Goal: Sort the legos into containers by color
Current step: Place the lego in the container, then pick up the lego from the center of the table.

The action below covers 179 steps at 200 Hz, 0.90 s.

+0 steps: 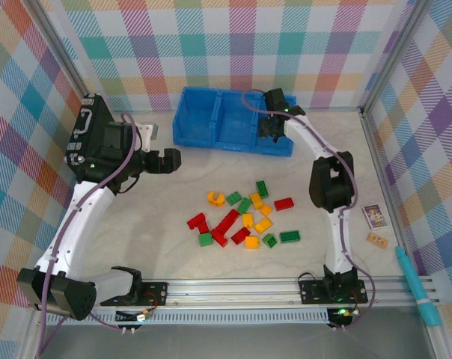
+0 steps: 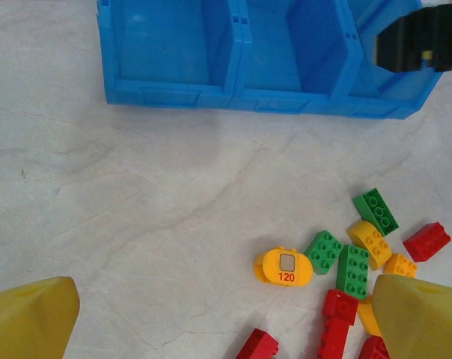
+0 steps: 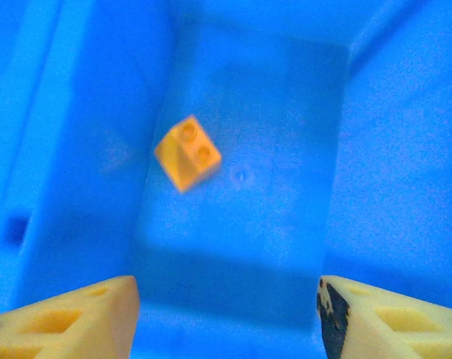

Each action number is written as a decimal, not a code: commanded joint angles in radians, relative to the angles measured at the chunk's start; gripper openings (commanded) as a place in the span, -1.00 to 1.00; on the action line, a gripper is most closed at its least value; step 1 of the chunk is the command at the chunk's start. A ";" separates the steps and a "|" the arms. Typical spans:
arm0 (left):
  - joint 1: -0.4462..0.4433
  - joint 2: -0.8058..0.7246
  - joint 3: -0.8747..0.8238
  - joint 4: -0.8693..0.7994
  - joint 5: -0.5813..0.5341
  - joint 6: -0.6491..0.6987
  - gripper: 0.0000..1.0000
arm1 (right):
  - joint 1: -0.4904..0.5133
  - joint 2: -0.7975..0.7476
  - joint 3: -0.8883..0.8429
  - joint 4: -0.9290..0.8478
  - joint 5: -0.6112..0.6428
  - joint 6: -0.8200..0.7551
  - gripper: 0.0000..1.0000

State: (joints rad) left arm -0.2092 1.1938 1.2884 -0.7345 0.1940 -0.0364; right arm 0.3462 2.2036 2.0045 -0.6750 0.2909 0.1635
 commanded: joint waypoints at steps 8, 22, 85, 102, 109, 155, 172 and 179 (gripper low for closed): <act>-0.013 -0.040 0.021 -0.013 0.017 0.001 1.00 | 0.003 -0.257 -0.193 0.033 -0.117 0.023 0.30; -0.013 -0.055 0.014 -0.009 0.019 0.000 1.00 | 0.006 -0.345 -0.311 0.047 -0.167 0.052 0.30; -0.019 -0.080 -0.010 0.014 0.043 -0.020 1.00 | 0.119 -0.454 -0.645 0.139 -0.236 0.147 0.27; -0.021 -0.074 -0.008 0.011 0.053 -0.022 1.00 | 0.140 -0.426 -0.692 0.180 -0.246 0.157 0.28; -0.022 -0.072 -0.008 0.010 0.054 -0.022 1.00 | 0.147 -0.406 -0.700 0.185 -0.234 0.154 0.28; -0.027 -0.059 -0.021 0.021 0.053 -0.025 1.00 | 0.177 -0.289 -0.683 0.159 -0.148 0.140 0.32; -0.028 -0.053 -0.027 0.027 0.050 -0.025 1.00 | 0.178 -0.248 -0.662 0.143 -0.121 0.139 0.32; -0.028 -0.051 -0.027 0.027 0.050 -0.025 1.00 | 0.178 -0.233 -0.652 0.138 -0.113 0.140 0.32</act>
State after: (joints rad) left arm -0.2234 1.1343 1.2766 -0.7273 0.2276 -0.0502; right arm 0.5179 1.9251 1.3125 -0.5240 0.1276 0.2932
